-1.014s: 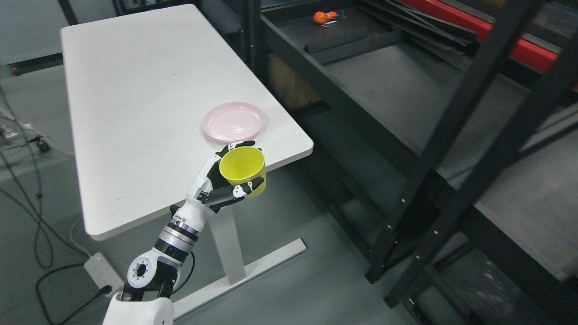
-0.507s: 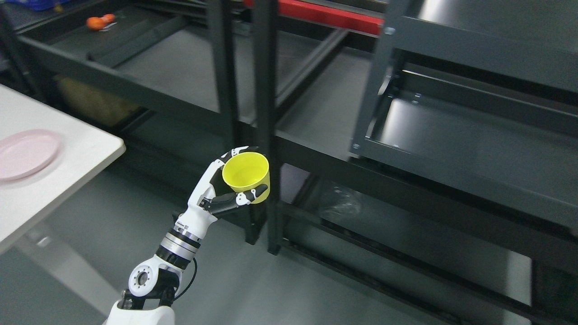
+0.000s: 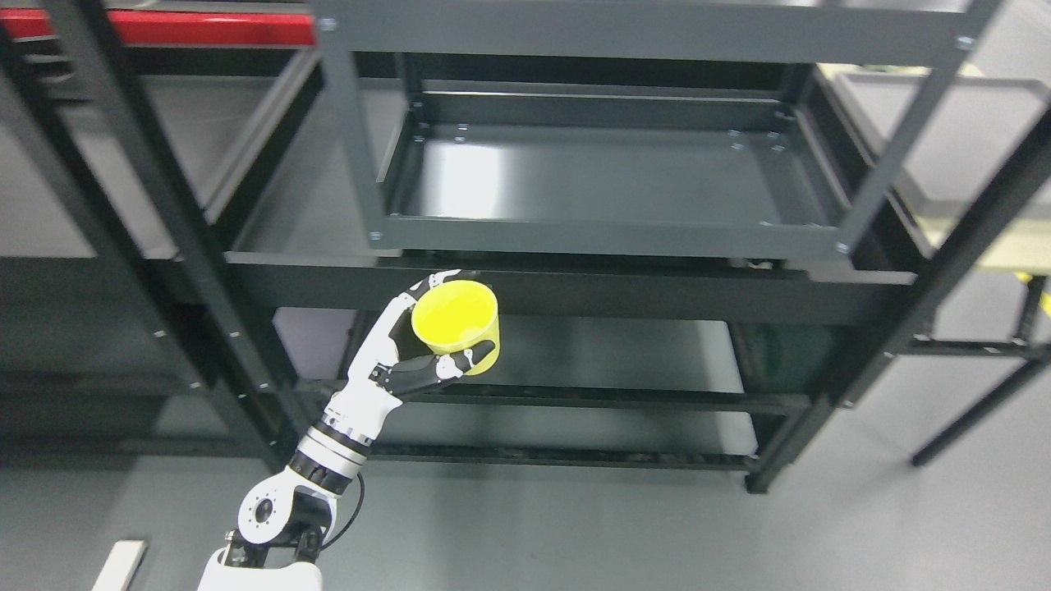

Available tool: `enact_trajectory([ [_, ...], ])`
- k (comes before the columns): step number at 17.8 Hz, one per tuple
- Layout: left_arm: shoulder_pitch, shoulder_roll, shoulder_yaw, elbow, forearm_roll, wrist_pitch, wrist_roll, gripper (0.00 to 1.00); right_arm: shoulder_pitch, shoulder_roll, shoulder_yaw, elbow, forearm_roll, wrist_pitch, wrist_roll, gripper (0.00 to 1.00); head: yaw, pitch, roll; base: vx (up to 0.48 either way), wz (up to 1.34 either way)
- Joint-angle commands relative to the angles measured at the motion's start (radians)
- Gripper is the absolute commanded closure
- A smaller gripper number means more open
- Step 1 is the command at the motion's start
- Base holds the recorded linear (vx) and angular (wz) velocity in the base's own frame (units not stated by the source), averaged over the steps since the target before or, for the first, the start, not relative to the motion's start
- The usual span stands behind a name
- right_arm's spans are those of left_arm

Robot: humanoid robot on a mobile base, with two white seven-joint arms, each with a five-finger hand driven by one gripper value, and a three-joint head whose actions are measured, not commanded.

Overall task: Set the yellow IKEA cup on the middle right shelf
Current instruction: 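Carry the cup in the left hand while turning toward the shelves, then raise the left hand and set the cup on the upper shelf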

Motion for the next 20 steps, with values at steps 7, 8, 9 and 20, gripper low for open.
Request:
enact_trajectory([
  [7,0.007,0.018,-0.108,-0.08,0.081,0.002,0.002,0.98,0.013,-0.017,0.017,0.0,-0.025,0.001,0.006,0.01,0.0,0.0,0.0,0.002,-0.19],
  [8,0.006,0.018,-0.112,-0.095,0.099,0.001,0.001,0.98,0.013,-0.017,0.017,0.0,-0.025,0.001,0.006,0.0,0.0,0.0,0.0,0.029,0.12],
  [9,-0.009,0.018,-0.126,-0.1,0.137,-0.001,0.001,0.98,0.013,-0.017,0.017,0.0,-0.025,0.001,0.006,0.01,0.0,0.0,0.0,0.059,0.09],
  [20,-0.186,0.018,-0.439,-0.227,0.166,-0.001,0.015,0.97,0.013,-0.017,0.017,0.0,-0.025,0.001,0.006,0.01,0.0,0.0,0.0,0.052,-0.03],
])
